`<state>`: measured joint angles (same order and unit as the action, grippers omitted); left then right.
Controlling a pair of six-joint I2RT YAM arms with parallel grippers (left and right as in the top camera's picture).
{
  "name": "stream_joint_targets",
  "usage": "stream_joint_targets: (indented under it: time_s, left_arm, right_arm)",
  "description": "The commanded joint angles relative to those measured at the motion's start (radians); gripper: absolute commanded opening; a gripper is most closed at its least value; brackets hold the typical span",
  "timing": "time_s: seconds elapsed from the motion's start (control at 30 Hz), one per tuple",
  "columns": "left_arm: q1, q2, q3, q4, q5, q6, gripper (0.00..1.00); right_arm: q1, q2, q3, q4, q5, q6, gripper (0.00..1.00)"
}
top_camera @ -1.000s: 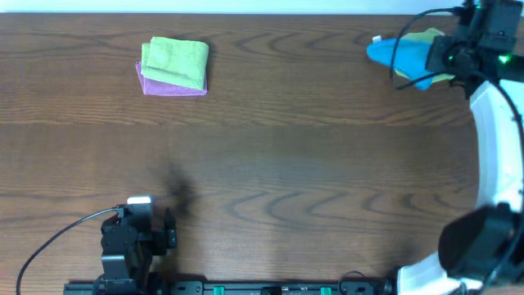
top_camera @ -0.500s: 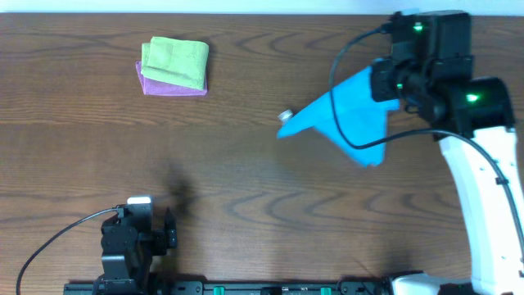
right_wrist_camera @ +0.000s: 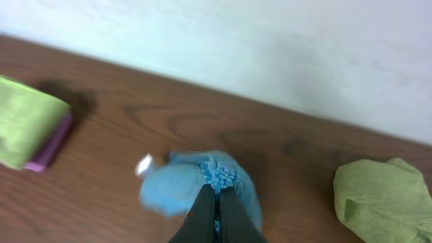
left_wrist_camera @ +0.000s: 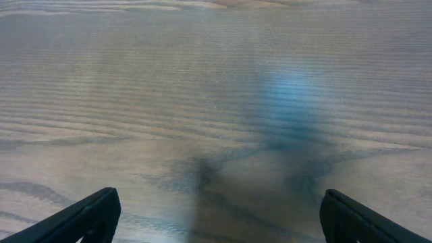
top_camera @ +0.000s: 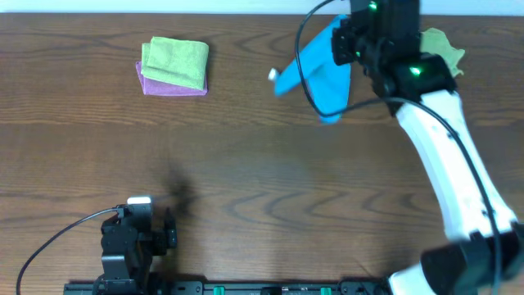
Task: Fold the cloth
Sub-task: 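Lift the blue cloth and carry it to table center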
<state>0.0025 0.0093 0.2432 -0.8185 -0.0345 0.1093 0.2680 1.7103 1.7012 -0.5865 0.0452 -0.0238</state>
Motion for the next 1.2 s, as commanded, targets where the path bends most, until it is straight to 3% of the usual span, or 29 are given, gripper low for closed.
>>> stream_joint_targets:
  time_s: [0.0,0.23,0.37,0.67,0.7,0.73,0.83,1.0,1.17]
  left_arm:
    - [-0.003,-0.006,-0.006,-0.023,-0.021,0.018,0.96]
    - [-0.003,-0.006,-0.006,-0.023,-0.021,0.018,0.95]
    - [-0.003,-0.006,-0.006,-0.023,-0.021,0.018,0.95]
    - [-0.003,-0.006,-0.006,-0.023,-0.025,0.018,0.95]
    - [-0.003,-0.006,-0.006,-0.023,-0.025,0.018,0.95]
    - [-0.003,-0.006,-0.006,-0.023,-0.025,0.018,0.95]
    - [-0.003,-0.006,-0.006,-0.024,-0.025,0.018,0.95]
    - [-0.003,-0.006,-0.006,-0.023,-0.025,0.018,0.95]
    - [-0.003,-0.006,-0.006,-0.023,-0.025,0.018,0.95]
  right_arm:
    - [0.009,0.041,0.077,-0.03,0.045,-0.027,0.02]
    - [0.042,0.039,0.107,-0.253,-0.039,-0.023,0.02]
    - [0.103,0.043,0.089,-0.384,-0.114,0.063,0.01]
    - [0.323,0.044,-0.033,-0.38,-0.317,0.177,0.02]
    - [0.355,0.044,-0.043,-0.372,-0.315,0.185,0.1]
    - [0.404,0.044,-0.05,-0.367,-0.309,0.185,0.37]
    - [0.488,0.044,-0.05,-0.367,-0.243,0.185,0.65]
    - [0.541,0.044,-0.05,-0.382,-0.061,0.188,0.91]
    - [0.501,0.044,-0.05,-0.404,0.027,0.188,0.97]
